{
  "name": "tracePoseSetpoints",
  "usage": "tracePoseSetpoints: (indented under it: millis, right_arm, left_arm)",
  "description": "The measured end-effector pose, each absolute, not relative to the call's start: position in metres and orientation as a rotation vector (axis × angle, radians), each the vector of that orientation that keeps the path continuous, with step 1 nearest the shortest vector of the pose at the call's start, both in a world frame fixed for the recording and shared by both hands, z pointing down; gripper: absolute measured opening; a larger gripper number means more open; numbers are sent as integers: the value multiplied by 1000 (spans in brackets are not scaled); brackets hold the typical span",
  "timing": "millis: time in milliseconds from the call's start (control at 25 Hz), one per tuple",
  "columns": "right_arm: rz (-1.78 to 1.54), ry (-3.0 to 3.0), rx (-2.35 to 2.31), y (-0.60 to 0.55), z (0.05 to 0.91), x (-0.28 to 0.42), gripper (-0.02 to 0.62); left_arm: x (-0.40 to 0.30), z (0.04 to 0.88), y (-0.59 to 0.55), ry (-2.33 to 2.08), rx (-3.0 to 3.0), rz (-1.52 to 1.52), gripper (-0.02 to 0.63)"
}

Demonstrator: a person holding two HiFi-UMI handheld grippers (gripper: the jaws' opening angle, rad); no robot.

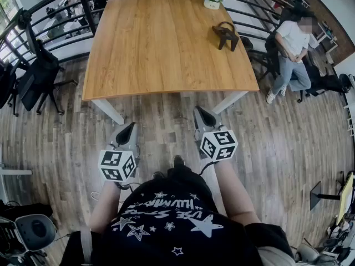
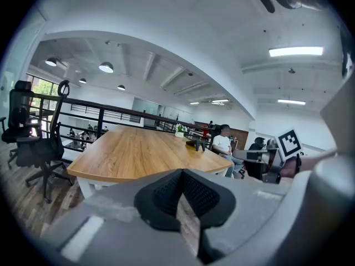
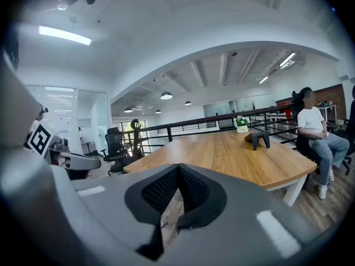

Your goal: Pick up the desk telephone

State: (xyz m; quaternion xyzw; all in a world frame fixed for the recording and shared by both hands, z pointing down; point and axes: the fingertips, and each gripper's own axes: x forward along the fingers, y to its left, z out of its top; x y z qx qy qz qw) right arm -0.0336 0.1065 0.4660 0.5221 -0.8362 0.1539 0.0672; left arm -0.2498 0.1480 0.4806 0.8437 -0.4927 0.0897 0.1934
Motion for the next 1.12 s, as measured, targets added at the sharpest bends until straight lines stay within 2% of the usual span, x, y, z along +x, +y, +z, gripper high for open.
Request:
tracePoseSetpoints:
  millis: [720, 1120]
  right_arm:
    - [479, -2486, 1637, 121, 466, -31, -2]
    - [527, -2422, 1690, 101, 490, 1, -2]
  left_arm:
    - [-250, 491, 162, -1325, 2373, 286, 2]
    - [-243, 504, 135, -1326, 2356, 330, 2]
